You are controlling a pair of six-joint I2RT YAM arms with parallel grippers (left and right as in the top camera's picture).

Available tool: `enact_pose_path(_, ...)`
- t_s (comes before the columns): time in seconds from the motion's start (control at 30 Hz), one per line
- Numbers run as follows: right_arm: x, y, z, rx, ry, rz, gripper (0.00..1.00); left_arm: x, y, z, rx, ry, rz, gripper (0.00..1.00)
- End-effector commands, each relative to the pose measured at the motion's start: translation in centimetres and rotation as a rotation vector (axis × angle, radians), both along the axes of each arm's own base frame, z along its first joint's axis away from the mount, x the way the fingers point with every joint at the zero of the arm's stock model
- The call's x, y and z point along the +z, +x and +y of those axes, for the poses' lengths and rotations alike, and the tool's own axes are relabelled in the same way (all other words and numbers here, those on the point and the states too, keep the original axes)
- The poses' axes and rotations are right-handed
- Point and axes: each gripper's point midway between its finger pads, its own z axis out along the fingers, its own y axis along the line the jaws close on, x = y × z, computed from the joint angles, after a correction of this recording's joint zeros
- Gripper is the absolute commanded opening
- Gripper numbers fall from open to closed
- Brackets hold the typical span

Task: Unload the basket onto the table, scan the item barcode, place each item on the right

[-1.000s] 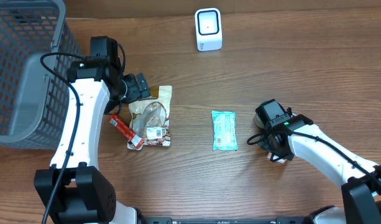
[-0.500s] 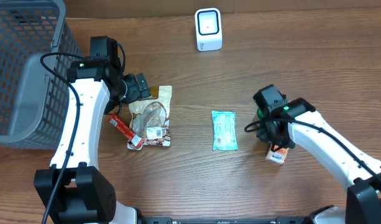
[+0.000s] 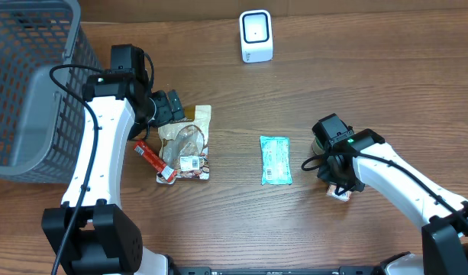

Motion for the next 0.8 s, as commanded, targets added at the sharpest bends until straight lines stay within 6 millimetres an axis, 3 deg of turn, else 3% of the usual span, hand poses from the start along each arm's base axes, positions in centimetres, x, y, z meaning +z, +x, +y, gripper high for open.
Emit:
enact_pose_path(0.0,-0.4,-0.1,0.1,0.005,-0.014,-0.012,0.28,0.2,0.1,-0.2,0.006,-0.009,-0.006,1.00)
enact_pose_path(0.23,-0.3,0.1,1.9,0.073,-0.008,-0.048,0.28,0.2,0.1,-0.2,0.006,-0.009,-0.006,1.00)
enact_pose_path(0.77,0.1,0.4,1.5,0.112,-0.096,-0.096,0.33,0.2,0.1,-0.2,0.006,-0.009,-0.006,1.00)
